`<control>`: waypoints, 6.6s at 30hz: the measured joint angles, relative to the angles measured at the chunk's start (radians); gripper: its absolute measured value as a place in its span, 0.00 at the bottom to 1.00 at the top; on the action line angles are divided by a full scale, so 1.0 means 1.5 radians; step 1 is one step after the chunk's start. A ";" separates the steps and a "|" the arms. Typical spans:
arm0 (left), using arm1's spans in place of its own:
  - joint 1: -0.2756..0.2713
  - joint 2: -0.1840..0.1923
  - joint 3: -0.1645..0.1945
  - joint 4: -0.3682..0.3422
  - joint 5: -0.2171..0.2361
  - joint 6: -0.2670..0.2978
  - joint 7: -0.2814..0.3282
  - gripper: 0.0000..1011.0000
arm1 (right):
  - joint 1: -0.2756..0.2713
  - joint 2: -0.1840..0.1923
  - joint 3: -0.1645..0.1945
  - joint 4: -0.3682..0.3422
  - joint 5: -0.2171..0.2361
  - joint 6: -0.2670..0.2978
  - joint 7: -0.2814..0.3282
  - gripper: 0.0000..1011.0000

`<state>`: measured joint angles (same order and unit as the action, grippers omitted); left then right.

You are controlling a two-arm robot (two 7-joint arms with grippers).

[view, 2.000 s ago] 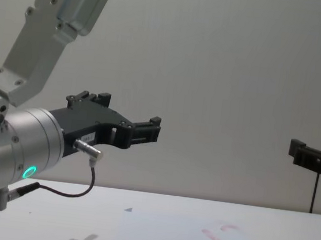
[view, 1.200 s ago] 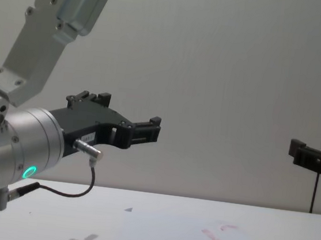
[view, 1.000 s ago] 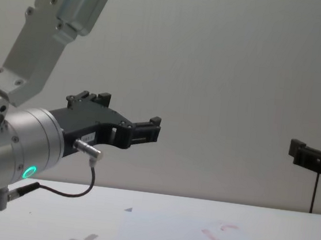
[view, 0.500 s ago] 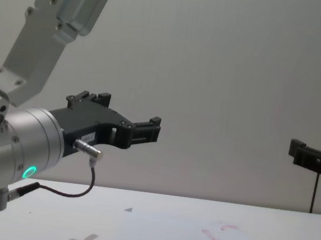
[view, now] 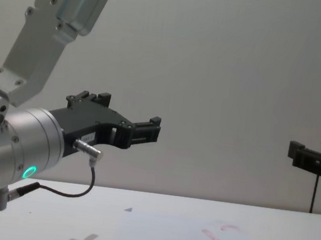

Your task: Use the one hand to pick up the stamp and affix it onto the A4 paper.

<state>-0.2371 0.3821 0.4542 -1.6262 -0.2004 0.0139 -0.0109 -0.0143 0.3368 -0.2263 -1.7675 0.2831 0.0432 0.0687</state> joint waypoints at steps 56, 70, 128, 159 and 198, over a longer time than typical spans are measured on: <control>0.000 0.000 0.000 0.000 0.000 0.000 0.000 0.99 | -0.094 0.054 0.029 -0.041 0.027 0.202 -0.038 0.99; 0.000 0.000 0.000 0.000 0.000 0.000 0.000 0.99 | -0.094 0.045 0.033 -0.015 0.034 0.202 -0.045 0.99; 0.000 0.000 0.000 0.000 0.000 0.000 0.000 0.99 | -0.029 0.011 0.028 0.089 0.003 0.180 0.001 0.21; 0.000 0.000 0.000 0.000 0.000 0.000 0.000 0.99 | 0.001 0.009 0.031 0.039 -0.014 0.122 0.066 0.22; 0.000 0.000 0.000 0.000 0.000 0.000 0.000 0.99 | 0.129 -0.090 -0.070 0.252 -0.143 0.156 0.265 0.21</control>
<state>-0.2371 0.3821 0.4542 -1.6262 -0.2004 0.0139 -0.0109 0.1795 0.2023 -0.3319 -1.3896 0.0685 0.2774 0.4665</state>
